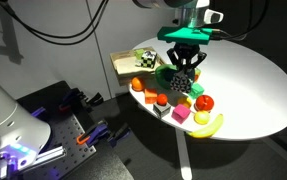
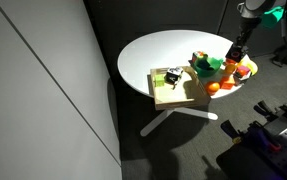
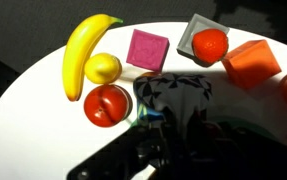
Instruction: Put one square plush toy in the box
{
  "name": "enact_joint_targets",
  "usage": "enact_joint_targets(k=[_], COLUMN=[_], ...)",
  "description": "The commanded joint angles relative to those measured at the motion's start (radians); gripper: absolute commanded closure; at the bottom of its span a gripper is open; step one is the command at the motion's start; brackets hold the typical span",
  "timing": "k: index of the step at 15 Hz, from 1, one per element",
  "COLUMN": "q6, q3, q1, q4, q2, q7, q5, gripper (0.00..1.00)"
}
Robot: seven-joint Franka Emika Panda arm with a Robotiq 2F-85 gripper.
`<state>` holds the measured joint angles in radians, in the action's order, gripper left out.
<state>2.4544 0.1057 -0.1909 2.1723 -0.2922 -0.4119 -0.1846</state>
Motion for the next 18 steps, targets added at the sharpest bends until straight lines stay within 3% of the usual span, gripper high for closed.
enact_joint_targets(k=[1,10,11,12,18], q6=[-0.029,-0.088,-0.071,-0.072,-0.072], q3=[-0.029,-0.091,-0.085,-0.087,-0.086], q1=[0.026,0.082,0.080,0.083,0.082], q4=[0.019,0.027,0.004,0.004,0.004], q2=[0.051,0.088,0.051,0.052,0.047], q7=[0.037,0.053,0.035,0.035,0.035], q5=[0.042,0.157,0.139,0.140,0.140], gripper=[0.95,0.97,0.96,0.85,0.85])
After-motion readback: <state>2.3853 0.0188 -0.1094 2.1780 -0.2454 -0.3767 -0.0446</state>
